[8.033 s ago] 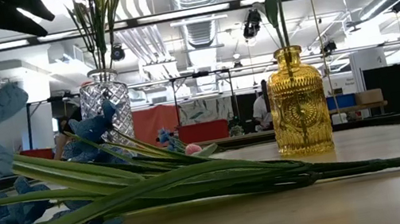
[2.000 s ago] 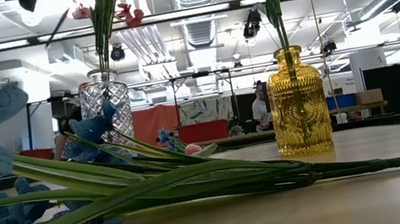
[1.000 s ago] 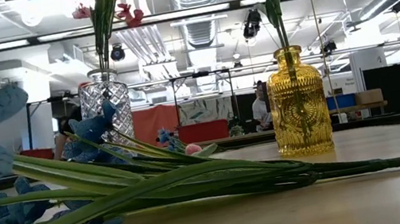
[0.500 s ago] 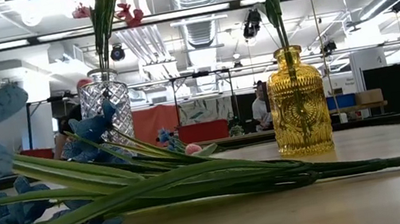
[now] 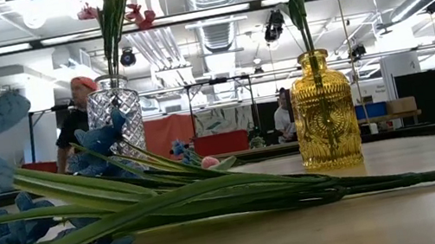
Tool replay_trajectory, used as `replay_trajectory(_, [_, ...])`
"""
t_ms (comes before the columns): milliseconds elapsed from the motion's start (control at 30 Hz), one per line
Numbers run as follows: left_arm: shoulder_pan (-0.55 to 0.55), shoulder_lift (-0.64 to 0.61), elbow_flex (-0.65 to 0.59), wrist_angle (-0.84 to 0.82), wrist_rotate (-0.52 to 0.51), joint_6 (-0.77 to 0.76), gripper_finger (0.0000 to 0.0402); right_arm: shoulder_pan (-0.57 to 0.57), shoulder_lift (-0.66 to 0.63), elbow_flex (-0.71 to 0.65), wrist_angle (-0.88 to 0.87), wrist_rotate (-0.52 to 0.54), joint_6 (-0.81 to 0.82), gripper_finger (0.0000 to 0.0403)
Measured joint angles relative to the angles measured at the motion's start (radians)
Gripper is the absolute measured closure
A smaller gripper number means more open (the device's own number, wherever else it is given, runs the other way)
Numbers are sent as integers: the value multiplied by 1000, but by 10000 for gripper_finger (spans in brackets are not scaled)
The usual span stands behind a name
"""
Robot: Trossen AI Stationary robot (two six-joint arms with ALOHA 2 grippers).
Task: Sort flowers into vase by color
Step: Put the red flower into the transparent vase
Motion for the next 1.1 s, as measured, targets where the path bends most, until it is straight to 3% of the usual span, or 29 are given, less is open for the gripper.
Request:
replay_trajectory(367, [17,9,-1,24,9,11,401,11,2,-1,-5,4,-36,86])
replay_trajectory(567, [29,12,-1,31,10,8,401,29,2,-6,-49,-59,-97,89])
replay_trajectory(833, [28,19,-2,20,97,3,401,59,2,-8,-58,-58,-207,88])
replay_trajectory(1000, [29,18,-4,19,85,3,401,72,1,-8,-54,116,-202,97])
replay_trajectory(1100, [29,17,-4,22,86,3,401,71,0,-8,-34,126,-178,103])
